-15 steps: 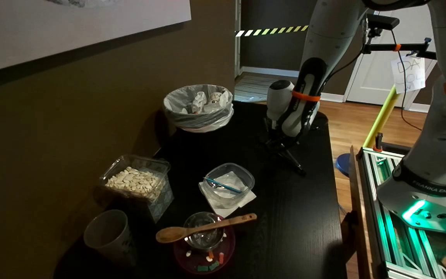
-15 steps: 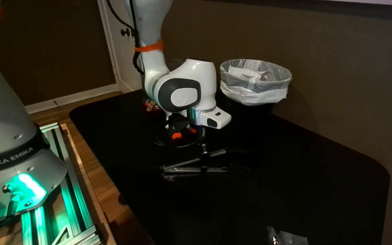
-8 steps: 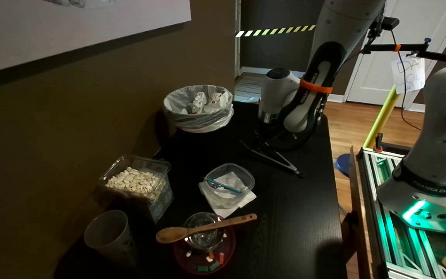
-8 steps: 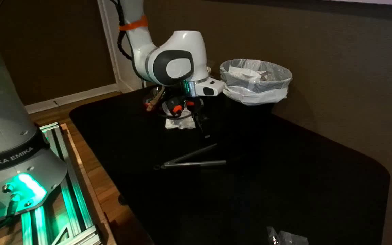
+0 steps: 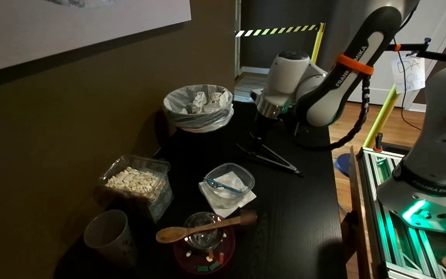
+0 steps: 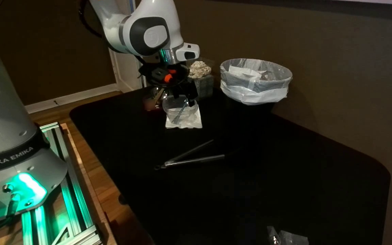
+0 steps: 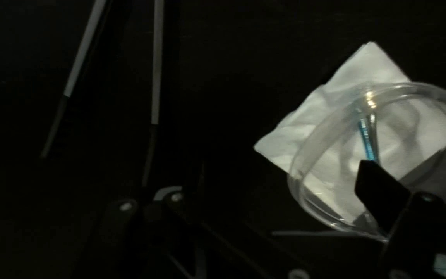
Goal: Put the tongs, silver spoon and blue pencil on the table.
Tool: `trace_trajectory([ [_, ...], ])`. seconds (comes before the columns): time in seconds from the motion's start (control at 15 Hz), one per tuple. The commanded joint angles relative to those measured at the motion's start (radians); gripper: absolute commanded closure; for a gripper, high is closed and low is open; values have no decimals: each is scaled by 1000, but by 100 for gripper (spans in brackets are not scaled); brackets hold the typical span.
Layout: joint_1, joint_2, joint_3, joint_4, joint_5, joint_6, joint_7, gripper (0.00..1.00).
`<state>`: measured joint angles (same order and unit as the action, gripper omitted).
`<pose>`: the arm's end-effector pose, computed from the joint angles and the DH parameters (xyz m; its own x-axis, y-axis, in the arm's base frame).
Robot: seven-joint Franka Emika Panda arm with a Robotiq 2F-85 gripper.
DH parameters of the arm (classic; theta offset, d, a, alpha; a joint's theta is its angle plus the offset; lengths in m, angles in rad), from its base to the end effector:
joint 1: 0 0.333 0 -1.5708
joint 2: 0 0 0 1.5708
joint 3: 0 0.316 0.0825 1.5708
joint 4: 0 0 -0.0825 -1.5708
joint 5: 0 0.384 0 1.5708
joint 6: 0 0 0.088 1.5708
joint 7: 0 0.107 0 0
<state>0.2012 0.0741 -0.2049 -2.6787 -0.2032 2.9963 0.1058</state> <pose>0.4376 0.0116 0.2352 0.9660 0.0957 0.2402 0.0820 -0.9944 0.0665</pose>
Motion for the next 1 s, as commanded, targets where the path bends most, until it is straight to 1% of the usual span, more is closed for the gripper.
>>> trace_trajectory([
  [0.0,-10,-54,129,-60,155,27,-225,0],
  [0.13,-1,-44,203,-51,284,27,-371,0],
  [0.2,4,-35,224,-31,339,18,-444,0],
  [0.27,3,-21,224,-16,311,13,-450,0],
  [0.33,6,-11,242,-2,335,12,-493,0],
  [0.47,1,40,226,31,258,22,-465,0],
  [0.53,-49,66,256,51,216,27,-421,0],
  [0.6,-63,85,271,71,251,15,-439,0],
  [0.67,-76,103,276,88,250,8,-418,0],
  [0.93,-80,170,277,136,203,-3,-330,0],
])
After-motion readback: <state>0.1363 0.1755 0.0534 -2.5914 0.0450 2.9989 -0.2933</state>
